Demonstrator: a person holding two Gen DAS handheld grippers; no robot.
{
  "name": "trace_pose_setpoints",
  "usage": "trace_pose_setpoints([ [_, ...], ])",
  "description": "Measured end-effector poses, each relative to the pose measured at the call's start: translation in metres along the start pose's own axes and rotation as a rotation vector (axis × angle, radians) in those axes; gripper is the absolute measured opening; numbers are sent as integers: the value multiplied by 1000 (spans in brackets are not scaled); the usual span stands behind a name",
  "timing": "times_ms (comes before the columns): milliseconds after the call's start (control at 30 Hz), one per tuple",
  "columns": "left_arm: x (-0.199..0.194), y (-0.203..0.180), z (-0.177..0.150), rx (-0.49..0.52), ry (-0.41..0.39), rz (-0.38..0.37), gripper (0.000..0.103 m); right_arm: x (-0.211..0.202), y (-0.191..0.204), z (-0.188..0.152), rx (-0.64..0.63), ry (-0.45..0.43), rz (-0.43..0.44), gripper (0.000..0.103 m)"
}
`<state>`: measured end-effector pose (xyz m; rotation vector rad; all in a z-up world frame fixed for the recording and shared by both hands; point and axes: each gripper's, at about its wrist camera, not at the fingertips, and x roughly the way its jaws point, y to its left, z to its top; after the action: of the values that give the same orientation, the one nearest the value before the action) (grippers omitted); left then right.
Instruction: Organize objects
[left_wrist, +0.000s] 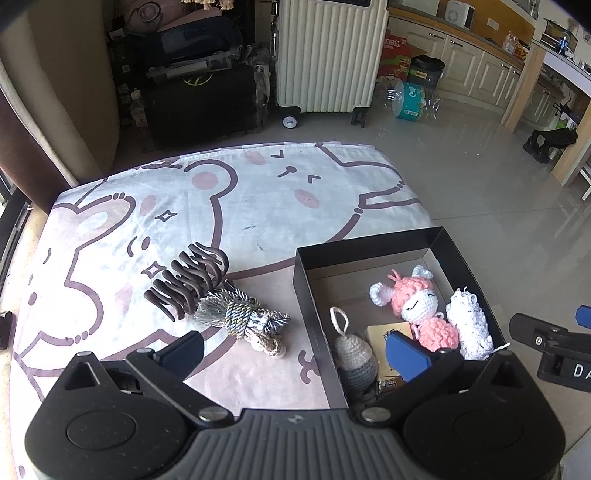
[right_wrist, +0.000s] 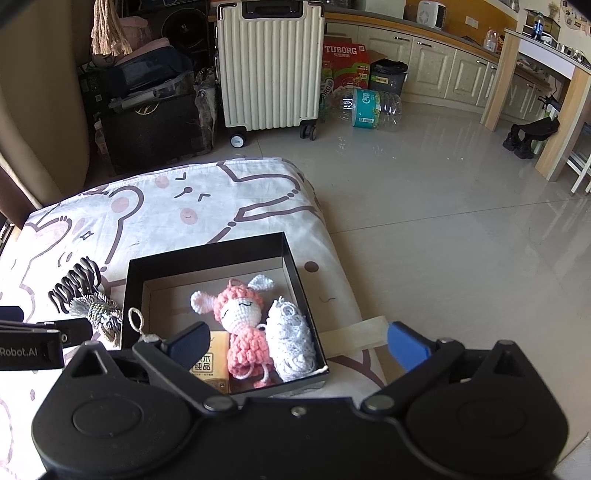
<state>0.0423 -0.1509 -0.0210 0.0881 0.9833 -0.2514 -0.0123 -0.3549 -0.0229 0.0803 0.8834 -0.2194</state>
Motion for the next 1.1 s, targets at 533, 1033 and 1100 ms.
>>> trace_pose_setpoints([
  [533,3,10,1,-20,3,5,103,4,2,0,7,4,-15,103],
  [1033,6,32,2,-43,-1,31,103,10,8,1,21,2,-19,103],
  [1100,6,37,2,-45,-6,38,103,11,12,1,18,1,-16,103],
])
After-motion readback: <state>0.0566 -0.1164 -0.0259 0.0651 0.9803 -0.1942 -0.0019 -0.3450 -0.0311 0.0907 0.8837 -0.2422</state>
